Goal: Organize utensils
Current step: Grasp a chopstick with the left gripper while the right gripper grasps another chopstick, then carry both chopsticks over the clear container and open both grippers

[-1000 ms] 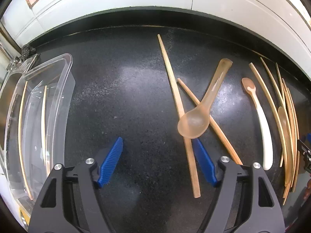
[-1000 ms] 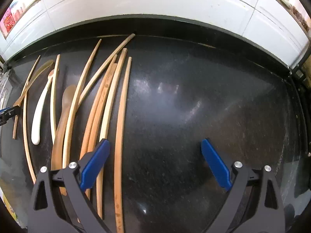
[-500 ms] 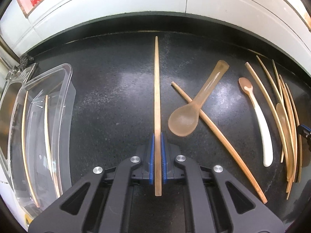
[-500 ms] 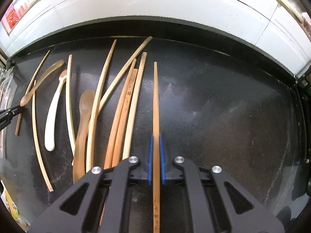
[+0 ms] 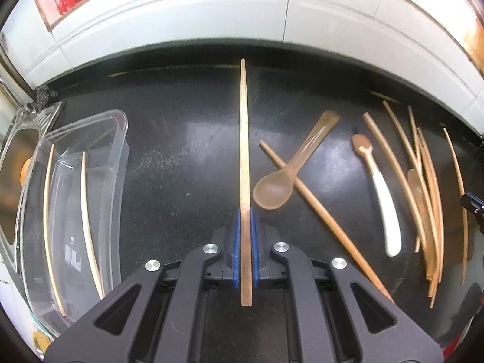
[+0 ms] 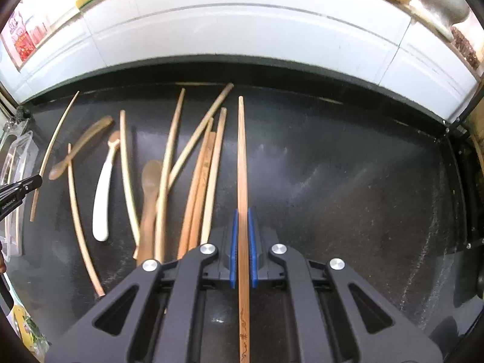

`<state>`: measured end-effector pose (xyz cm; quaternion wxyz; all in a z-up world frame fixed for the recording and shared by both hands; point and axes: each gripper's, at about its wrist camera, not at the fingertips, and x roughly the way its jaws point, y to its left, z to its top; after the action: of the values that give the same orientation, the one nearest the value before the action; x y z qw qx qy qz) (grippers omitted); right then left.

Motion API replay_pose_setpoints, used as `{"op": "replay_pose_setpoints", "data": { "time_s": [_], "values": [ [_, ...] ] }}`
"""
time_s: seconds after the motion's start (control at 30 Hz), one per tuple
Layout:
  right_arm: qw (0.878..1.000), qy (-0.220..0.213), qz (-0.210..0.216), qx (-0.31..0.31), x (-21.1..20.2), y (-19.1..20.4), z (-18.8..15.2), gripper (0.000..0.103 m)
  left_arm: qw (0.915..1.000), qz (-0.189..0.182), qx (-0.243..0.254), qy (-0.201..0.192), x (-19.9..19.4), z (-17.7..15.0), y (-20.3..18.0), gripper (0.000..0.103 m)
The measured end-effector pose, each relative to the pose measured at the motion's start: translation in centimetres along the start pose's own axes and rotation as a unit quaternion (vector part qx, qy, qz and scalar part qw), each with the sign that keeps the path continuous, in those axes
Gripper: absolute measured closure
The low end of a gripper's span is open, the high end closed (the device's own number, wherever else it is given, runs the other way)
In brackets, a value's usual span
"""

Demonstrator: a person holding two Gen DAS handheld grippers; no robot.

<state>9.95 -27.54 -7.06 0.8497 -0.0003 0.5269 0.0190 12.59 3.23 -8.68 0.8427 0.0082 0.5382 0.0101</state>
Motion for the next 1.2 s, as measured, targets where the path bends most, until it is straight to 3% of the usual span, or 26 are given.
{"op": "replay_pose_setpoints", "data": {
  "time_s": [0.3, 0.53, 0.63, 0.87, 1.03, 1.2],
  "values": [
    [0.999, -0.028, 0.034, -0.001, -3.7, 1.4, -0.1, 0.095, 0.9989, -0.015, -0.009, -0.044, -4.8, 0.2, 0.4, 0.097],
    [0.991, -0.057, 0.119, -0.012, -6.5, 6.4, 1.5, 0.095, 0.9951, -0.003, -0.058, -0.081, -11.1, -0.9, 6.1, 0.097],
    [0.984, -0.06, 0.165, -0.015, -7.4, 10.8, 2.3, 0.095, 0.9937, 0.005, -0.083, -0.076, -12.8, -1.9, 10.3, 0.097],
    [0.971, -0.032, 0.237, -0.017, -6.9, 22.6, 2.3, 0.095, 0.9927, -0.013, -0.114, -0.037, -11.5, -3.2, 18.3, 0.097],
    [0.964, 0.012, 0.264, -0.015, -4.8, 31.5, 1.1, 0.095, 0.9939, -0.032, -0.105, -0.006, -9.0, -3.3, 23.2, 0.097],
    [0.965, 0.034, 0.256, -0.032, -3.0, 38.2, 0.5, 0.095, 0.9936, -0.056, -0.097, 0.017, -6.6, -3.0, 26.0, 0.097]
  ]
}}
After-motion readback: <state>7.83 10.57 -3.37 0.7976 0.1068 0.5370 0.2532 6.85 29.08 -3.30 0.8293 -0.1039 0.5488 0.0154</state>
